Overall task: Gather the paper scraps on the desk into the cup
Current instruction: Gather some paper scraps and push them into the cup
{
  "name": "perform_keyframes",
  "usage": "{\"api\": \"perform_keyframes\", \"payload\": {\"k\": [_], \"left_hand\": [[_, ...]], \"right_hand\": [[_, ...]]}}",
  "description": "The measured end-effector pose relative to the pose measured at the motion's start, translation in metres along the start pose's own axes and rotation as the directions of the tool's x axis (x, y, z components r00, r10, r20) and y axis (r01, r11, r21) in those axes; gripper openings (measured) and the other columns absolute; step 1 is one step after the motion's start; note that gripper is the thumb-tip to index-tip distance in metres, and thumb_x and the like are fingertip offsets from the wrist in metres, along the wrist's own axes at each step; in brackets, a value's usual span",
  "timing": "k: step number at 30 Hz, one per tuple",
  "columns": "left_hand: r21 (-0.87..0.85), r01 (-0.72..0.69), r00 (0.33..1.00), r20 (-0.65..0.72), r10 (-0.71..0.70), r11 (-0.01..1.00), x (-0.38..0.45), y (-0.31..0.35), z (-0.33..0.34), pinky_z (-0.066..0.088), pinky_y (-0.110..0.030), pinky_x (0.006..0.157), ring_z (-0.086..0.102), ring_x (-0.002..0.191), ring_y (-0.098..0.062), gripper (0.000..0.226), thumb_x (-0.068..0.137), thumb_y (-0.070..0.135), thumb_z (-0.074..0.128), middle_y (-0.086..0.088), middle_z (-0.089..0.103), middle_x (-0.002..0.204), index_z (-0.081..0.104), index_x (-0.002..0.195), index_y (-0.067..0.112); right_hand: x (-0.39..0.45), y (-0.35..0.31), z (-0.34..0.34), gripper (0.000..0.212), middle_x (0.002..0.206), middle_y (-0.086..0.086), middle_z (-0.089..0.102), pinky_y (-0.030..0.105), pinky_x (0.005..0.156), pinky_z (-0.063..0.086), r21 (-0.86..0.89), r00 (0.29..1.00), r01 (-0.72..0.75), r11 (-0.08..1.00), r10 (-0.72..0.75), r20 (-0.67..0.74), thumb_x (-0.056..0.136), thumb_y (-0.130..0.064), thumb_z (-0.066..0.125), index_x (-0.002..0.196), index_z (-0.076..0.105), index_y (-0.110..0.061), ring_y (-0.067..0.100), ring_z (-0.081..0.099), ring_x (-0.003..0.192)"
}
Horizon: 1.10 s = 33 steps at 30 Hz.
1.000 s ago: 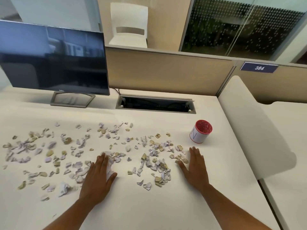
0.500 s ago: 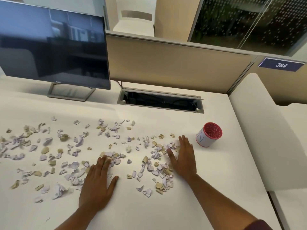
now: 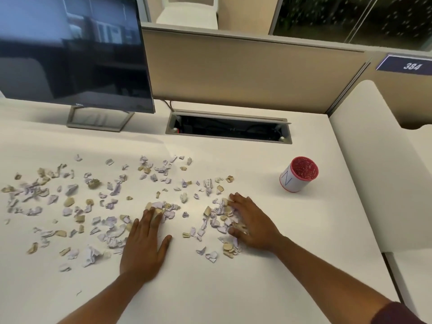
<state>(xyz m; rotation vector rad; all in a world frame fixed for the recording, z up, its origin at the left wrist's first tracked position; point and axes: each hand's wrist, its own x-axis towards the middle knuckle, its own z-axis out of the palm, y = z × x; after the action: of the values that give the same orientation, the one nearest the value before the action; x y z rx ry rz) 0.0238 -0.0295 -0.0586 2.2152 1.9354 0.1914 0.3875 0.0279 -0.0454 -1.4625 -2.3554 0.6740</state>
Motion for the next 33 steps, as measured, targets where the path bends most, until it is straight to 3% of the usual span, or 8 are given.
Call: {"api": "perform_keyframes", "payload": {"k": [4, 9, 11, 13, 16, 19, 26, 33], "left_hand": [[0.094, -0.147, 0.989, 0.024, 0.145, 0.985, 0.005, 0.009, -0.006, 0.010, -0.043, 0.125, 0.008, 0.155, -0.023, 0.070, 0.101, 0.053, 0.029, -0.006, 0.015, 0.167, 0.022, 0.158, 0.011], [-0.071, -0.197, 0.976, 0.078, 0.202, 0.978, -0.004, 0.046, -0.014, 0.003, -0.034, 0.125, 0.002, 0.155, -0.015, 0.071, 0.099, 0.053, 0.038, 0.001, 0.004, 0.168, 0.019, 0.159, 0.019], [-0.168, -0.240, 0.954, 0.139, 0.264, 0.956, -0.013, 0.063, -0.011, -0.002, -0.028, 0.124, -0.005, 0.153, -0.008, 0.080, 0.095, 0.061, 0.040, 0.009, -0.009, 0.168, 0.007, 0.160, 0.029], [-0.207, -0.293, 0.925, 0.186, 0.332, 0.933, -0.021, 0.080, -0.006, -0.002, -0.027, 0.124, -0.014, 0.152, -0.007, 0.085, 0.095, 0.060, 0.044, 0.011, -0.020, 0.165, -0.007, 0.158, 0.034], [-0.165, -0.351, 0.900, 0.212, 0.381, 0.922, -0.023, 0.102, 0.003, -0.007, -0.034, 0.125, -0.023, 0.152, -0.016, 0.081, 0.103, 0.041, 0.042, 0.005, -0.031, 0.162, -0.018, 0.156, 0.028], [-0.128, -0.352, 0.902, 0.218, 0.373, 0.927, -0.015, 0.119, 0.008, -0.009, -0.036, 0.124, -0.030, 0.149, -0.018, 0.073, 0.106, 0.031, 0.032, 0.001, -0.036, 0.160, -0.022, 0.154, 0.022], [-0.076, -0.271, 0.952, 0.125, 0.279, 0.960, 0.011, 0.123, 0.000, -0.003, -0.045, 0.125, -0.023, 0.152, -0.020, 0.090, 0.097, 0.037, 0.056, 0.001, -0.023, 0.166, -0.009, 0.158, 0.030], [0.034, -0.397, 0.893, 0.243, 0.378, 0.917, 0.041, 0.108, -0.008, 0.008, -0.050, 0.125, -0.010, 0.155, -0.028, 0.088, 0.091, 0.067, 0.048, 0.004, -0.026, 0.164, -0.012, 0.153, 0.049]], "right_hand": [[-0.030, -0.026, 0.016, 0.096, 0.170, -0.014, 0.017, 0.039, 0.129, 0.021, 0.059, 0.999, -0.037, 0.998, 0.038, -0.008, 0.087, -0.077, 0.058, 0.162, 0.021, -0.029, 0.004, 0.010, 0.158], [-0.054, -0.053, 0.021, 0.100, 0.163, -0.011, 0.026, 0.017, 0.119, 0.028, 0.458, 0.889, -0.243, 0.855, 0.385, -0.247, 0.074, -0.057, 0.084, 0.154, 0.032, -0.028, 0.002, 0.026, 0.152], [-0.070, -0.058, 0.026, 0.103, 0.167, -0.012, 0.019, 0.017, 0.120, 0.023, 0.391, 0.855, -0.338, 0.856, 0.453, -0.253, 0.072, -0.054, 0.087, 0.155, 0.032, -0.025, 0.002, 0.019, 0.153], [-0.087, -0.063, 0.037, 0.114, 0.170, -0.015, 0.006, 0.014, 0.122, 0.008, 0.312, 0.845, -0.433, 0.846, 0.501, -0.187, 0.078, -0.047, 0.085, 0.163, 0.010, -0.028, 0.001, 0.006, 0.156], [-0.096, -0.073, 0.053, 0.110, 0.169, -0.013, -0.010, 0.015, 0.122, -0.013, 0.159, 0.868, -0.458, 0.875, 0.478, -0.131, 0.093, -0.035, 0.069, 0.158, -0.019, -0.028, 0.001, -0.012, 0.156], [-0.084, -0.081, 0.052, 0.096, 0.169, -0.007, -0.014, 0.023, 0.125, -0.015, 0.063, 0.879, -0.452, 0.890, 0.457, -0.139, 0.100, -0.026, 0.057, 0.159, -0.018, -0.018, 0.010, -0.013, 0.158], [-0.064, -0.069, 0.015, 0.090, 0.172, -0.007, -0.003, 0.031, 0.129, 0.013, 0.224, 0.925, -0.353, 0.908, 0.375, -0.063, 0.091, -0.012, 0.069, 0.163, 0.016, -0.017, 0.011, 0.001, 0.159], [-0.050, -0.052, -0.004, 0.089, 0.172, -0.017, -0.005, 0.028, 0.119, 0.030, -0.005, 0.983, -0.160, 0.987, 0.160, 0.089, 0.090, 0.000, 0.070, 0.158, 0.030, -0.040, 0.009, -0.006, 0.158]]}}
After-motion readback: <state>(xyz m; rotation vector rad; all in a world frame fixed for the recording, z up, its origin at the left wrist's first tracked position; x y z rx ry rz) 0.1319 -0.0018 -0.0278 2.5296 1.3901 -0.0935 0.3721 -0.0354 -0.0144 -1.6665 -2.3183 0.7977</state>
